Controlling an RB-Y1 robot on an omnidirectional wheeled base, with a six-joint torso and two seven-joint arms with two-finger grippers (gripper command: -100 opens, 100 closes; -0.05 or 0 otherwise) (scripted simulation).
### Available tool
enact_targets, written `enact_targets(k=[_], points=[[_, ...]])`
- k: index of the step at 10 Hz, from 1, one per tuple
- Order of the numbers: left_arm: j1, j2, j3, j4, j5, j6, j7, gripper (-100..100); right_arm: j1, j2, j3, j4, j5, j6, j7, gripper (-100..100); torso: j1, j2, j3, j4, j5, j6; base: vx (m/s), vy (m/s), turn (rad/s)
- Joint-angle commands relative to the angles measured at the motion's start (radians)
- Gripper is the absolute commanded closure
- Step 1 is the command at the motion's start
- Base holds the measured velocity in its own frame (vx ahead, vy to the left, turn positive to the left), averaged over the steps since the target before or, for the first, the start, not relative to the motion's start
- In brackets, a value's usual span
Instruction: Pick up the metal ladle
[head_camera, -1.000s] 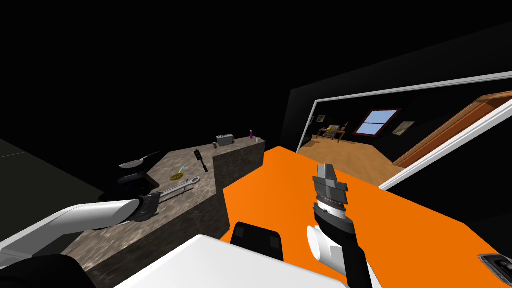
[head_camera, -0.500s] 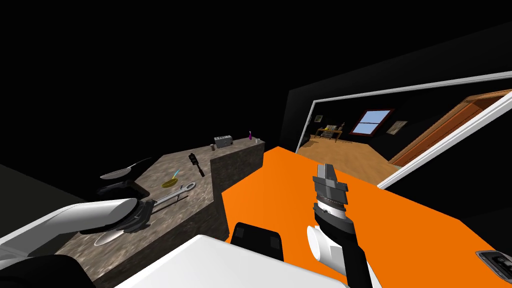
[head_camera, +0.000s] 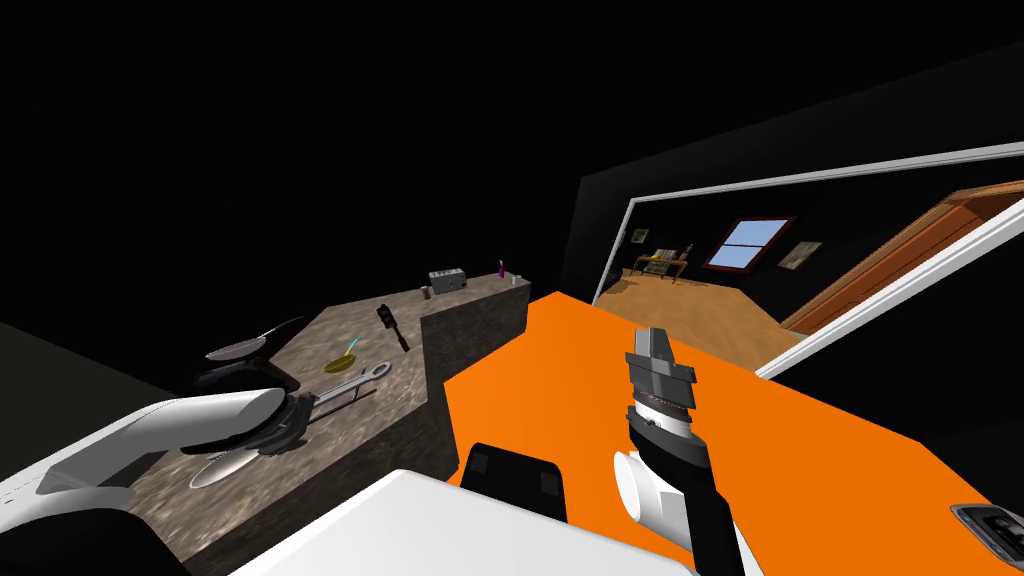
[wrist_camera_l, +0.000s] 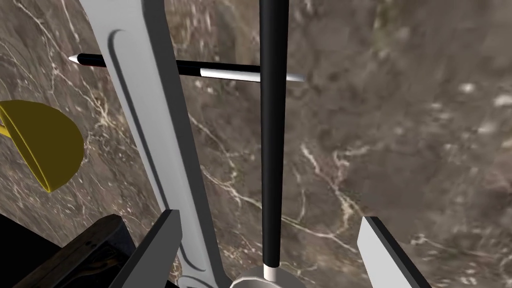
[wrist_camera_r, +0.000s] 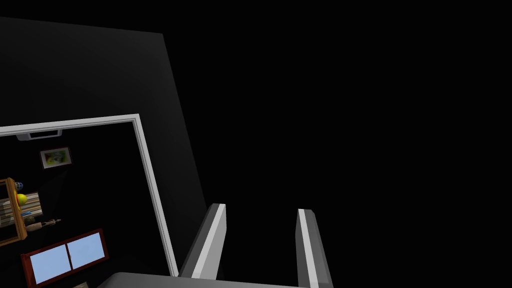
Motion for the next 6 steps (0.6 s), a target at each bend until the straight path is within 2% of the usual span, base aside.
enact_targets(k=[1, 3, 4, 6], points=[[-0.050, 0.007, -0.017, 0.050, -0.021, -0.007, -0.041, -100, 0.000, 0.000, 0.000, 0.000, 0.000, 0.000, 0.000, 0, 0.000, 0.000, 0.000, 0.000, 0.000, 0.000, -0.051, -0.033, 0.054], [-0.097, 0.007, -0.017, 0.106, -0.021, -0.007, -0.041, -100, 0.000, 0.000, 0.000, 0.000, 0.000, 0.000, 0.000, 0, -0.001, 0.001, 0.000, 0.000, 0.000, 0.000, -0.028, -0.028, 0.012], [-0.133, 0.015, -0.033, 0.138, -0.042, -0.015, -0.082, -100, 0.000, 0.000, 0.000, 0.000, 0.000, 0.000, 0.000, 0, 0.000, -0.001, 0.000, 0.000, 0.000, 0.000, -0.035, -0.027, 0.051], [-0.186, 0.015, -0.033, 0.200, -0.042, -0.015, -0.082, -100, 0.000, 0.000, 0.000, 0.000, 0.000, 0.000, 0.000, 0, 0.000, 0.000, 0.000, 0.000, 0.000, 0.000, -0.031, -0.026, 0.014]])
